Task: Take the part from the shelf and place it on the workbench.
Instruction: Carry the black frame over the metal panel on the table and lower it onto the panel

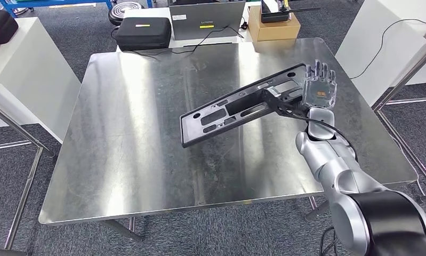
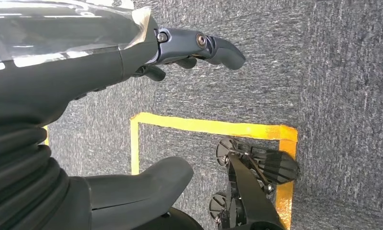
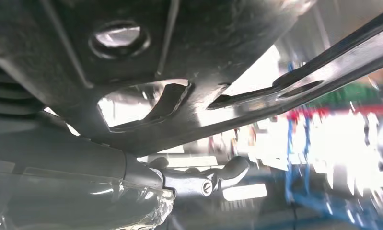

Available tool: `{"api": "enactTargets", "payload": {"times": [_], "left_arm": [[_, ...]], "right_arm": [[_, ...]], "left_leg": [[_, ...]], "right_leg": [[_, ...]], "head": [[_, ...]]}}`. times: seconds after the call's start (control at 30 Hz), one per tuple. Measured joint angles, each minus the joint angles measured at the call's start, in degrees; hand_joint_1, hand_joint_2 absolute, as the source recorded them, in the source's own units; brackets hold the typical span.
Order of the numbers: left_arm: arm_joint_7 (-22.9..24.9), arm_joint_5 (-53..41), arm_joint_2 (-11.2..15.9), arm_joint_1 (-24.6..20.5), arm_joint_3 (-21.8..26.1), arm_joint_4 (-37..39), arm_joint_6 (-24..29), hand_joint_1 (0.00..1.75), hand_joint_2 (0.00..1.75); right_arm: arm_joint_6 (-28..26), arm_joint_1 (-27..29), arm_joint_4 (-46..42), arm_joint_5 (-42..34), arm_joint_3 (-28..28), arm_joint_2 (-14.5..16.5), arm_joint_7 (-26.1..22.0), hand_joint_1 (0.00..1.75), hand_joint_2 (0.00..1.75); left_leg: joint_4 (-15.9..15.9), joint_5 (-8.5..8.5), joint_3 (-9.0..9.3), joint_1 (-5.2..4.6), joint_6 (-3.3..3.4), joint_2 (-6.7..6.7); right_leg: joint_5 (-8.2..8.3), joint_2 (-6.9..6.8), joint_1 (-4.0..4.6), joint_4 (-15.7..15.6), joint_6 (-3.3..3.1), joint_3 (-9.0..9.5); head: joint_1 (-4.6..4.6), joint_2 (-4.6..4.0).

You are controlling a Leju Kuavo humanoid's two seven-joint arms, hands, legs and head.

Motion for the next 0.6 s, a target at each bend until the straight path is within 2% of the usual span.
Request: {"api": "enactTargets", "payload": {"times": [0.17, 0.37, 0.6], "left_arm": [[0.0, 0.3, 0.0, 0.0, 0.0, 0.0, -0.7, 0.0, 1.75], [0.5, 1.2, 0.1, 0.0, 0.0, 0.0, -1.1, 0.0, 1.75], [0.2, 2.2, 0.1, 0.0, 0.0, 0.0, -1.1, 0.0, 1.75]], "right_arm": [[5.5, -2.0, -0.1, -1.1, -3.5, -0.2, 0.4, 0.0, 0.0], [17.3, -4.1, -0.1, -5.0, -9.1, -0.4, 2.4, 0.0, 0.0], [23.5, -7.1, 0.0, -5.0, -12.4, 0.1, 3.9, 0.0, 0.0]], "left_leg": [[0.0, 0.0, 0.01, 0.0, 0.0, 0.0], [0.0, 0.0, 0.0, 0.0, 0.0, 0.0], [0.0, 0.0, 0.0, 0.0, 0.0, 0.01]], "right_leg": [[0.0, 0.0, 0.0, 0.0, 0.0, 0.0], [0.0, 0.0, 0.0, 0.0, 0.0, 0.01], [0.0, 0.01, 0.0, 0.0, 0.0, 0.0]], "head": [[0.01, 0.0], [0.01, 0.0], [-0.01, 0.0]]}}
